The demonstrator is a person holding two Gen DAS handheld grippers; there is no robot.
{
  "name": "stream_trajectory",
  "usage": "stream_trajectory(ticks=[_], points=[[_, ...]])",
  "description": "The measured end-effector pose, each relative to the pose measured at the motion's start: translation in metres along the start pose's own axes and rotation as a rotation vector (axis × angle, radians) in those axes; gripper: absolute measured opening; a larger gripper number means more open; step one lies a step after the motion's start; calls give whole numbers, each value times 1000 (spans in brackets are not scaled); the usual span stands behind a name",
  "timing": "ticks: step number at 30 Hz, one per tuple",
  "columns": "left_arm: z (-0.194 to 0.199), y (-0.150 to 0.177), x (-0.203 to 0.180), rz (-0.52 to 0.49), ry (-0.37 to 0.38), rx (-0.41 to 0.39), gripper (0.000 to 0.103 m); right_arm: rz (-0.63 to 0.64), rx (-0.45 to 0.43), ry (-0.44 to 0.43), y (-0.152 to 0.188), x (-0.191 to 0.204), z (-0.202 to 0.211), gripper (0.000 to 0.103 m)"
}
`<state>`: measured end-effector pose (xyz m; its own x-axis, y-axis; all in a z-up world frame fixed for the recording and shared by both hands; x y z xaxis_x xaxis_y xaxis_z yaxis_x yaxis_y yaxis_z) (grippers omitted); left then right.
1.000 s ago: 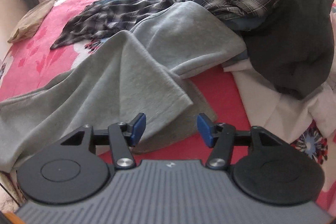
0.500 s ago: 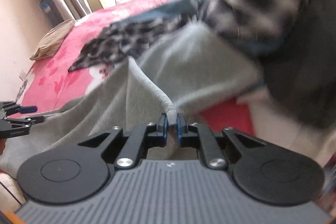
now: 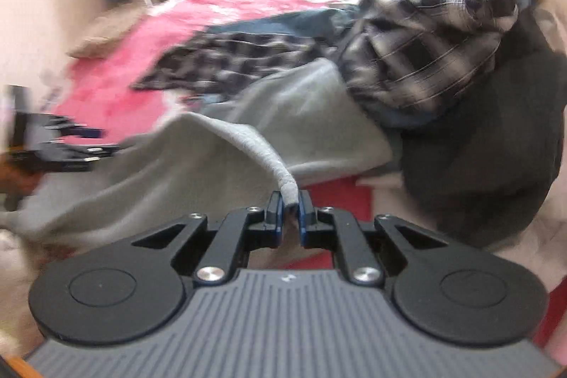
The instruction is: Fold clothes
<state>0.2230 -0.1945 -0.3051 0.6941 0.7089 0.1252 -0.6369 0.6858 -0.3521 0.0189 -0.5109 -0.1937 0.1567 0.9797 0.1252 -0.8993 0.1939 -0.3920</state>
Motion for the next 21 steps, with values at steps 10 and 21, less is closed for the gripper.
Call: stream_trajectory(ticks=[10,21], points=[[4,-7,-3,33,25,-25,48,249,188,-118,47,40,16,7],[-6,-24,-2,88,61,-22,50,285,480,-286,70,46,-1,36]])
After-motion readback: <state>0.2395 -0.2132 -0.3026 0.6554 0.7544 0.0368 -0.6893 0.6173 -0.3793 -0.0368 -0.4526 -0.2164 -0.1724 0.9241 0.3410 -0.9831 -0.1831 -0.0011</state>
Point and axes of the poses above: each gripper's, at about its wrist camera, not at the fingertips, and z roughly against the way its jaws point, x to its left, y to its underside, the point moved 4 cm from there along -z, roughly the way its jaws point, and after that the axes turned 15 degrees about x, right-handed, at the moved point
